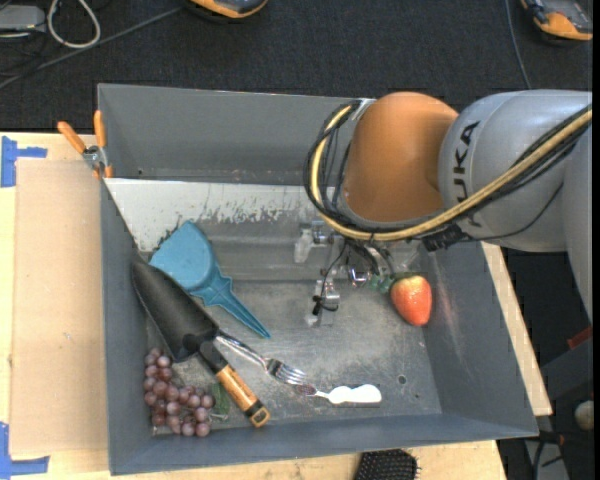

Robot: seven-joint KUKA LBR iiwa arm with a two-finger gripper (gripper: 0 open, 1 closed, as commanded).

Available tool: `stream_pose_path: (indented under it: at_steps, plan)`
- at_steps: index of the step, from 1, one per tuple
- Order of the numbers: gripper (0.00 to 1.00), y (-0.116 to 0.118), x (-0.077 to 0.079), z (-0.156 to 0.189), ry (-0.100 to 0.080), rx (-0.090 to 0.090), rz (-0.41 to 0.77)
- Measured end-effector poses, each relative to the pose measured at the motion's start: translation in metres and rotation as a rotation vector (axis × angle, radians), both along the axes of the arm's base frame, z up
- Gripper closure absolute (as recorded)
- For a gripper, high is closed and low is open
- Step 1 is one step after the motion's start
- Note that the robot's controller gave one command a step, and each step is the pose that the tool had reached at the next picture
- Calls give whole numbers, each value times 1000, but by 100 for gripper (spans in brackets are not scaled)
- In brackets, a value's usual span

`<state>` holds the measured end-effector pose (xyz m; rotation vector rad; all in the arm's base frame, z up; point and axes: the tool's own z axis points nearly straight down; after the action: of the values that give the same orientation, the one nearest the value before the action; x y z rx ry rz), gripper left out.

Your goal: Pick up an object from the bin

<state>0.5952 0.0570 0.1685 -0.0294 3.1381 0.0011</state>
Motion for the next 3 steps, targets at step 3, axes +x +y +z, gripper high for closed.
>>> stream_pose_path:
  at_steps: [3]
  plan:
    - [0,107,-3,-55,-2,-2,32]
